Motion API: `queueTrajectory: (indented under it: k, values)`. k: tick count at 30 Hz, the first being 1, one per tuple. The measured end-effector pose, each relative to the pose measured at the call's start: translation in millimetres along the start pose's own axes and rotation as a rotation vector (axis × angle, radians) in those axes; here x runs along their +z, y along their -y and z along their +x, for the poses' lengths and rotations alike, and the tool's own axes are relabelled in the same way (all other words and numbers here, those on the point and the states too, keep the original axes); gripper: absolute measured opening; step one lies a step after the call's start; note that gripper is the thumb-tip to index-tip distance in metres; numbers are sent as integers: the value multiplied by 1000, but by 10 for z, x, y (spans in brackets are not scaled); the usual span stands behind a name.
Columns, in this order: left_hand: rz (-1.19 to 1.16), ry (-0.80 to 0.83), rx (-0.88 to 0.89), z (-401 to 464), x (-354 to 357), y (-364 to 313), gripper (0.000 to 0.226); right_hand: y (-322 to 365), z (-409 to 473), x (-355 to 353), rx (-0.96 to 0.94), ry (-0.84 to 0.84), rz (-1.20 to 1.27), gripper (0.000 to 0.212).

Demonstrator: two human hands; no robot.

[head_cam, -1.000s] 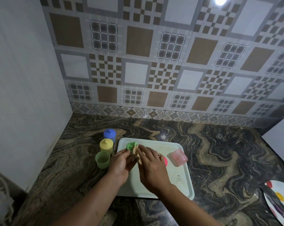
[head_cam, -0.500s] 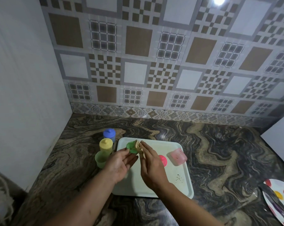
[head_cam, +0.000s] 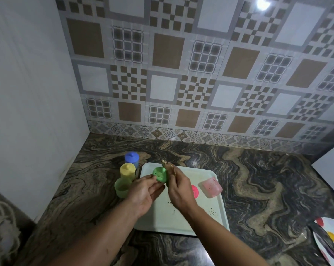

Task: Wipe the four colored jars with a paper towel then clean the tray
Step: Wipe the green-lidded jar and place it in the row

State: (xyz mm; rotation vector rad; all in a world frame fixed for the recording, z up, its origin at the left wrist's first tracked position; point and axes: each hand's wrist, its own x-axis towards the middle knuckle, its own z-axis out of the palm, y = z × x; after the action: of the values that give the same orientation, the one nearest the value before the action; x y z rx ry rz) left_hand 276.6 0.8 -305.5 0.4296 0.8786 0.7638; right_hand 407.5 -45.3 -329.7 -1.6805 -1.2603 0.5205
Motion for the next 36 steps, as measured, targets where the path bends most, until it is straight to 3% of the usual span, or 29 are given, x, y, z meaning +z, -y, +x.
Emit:
queueTrajectory:
  k: [2, 5, 8, 11, 14, 16, 17, 20, 23, 28, 33, 36]
  values:
    - [-13, -11, 33, 28, 16, 2, 19, 63, 36, -12, -35, 18, -62, 40]
    - [-76, -20, 62, 77, 35, -98, 21, 53, -113, 28, -275, 57, -234, 51]
    - [-63, 13, 23, 74, 38, -177, 21, -54, -131, 36, -270, 35, -121, 50]
    - [0, 64, -27, 35, 51, -179, 23, 38, 14, 11, -45, 9, 168, 39]
    - [-23, 88, -66, 12, 74, -186, 21, 144, 334, -68, 410, 72, 614, 41]
    - [-82, 102, -88, 19, 56, -231, 20, 119, 483, -120, 597, 116, 711, 42]
    - [-89, 103, -91, 28, 35, -267, 20, 82, 519, -119, 606, 71, 640, 39]
    - [-62, 51, -44, 60, -24, -355, 18, 15, 464, -42, 411, -122, 524, 36]
    - [17, 11, 44, 75, -21, -364, 16, 109, 255, 45, 140, 1, 530, 34]
    - [151, -46, 204, 75, 113, -258, 21, 147, 24, 158, 40, -7, 269, 25]
    - [374, -19, 397, 19, 184, -140, 21, 164, -22, 127, -63, -64, 57, 45]
    - [401, 50, 317, -3, 194, -181, 27, 169, -56, 67, -51, -131, 102, 42]
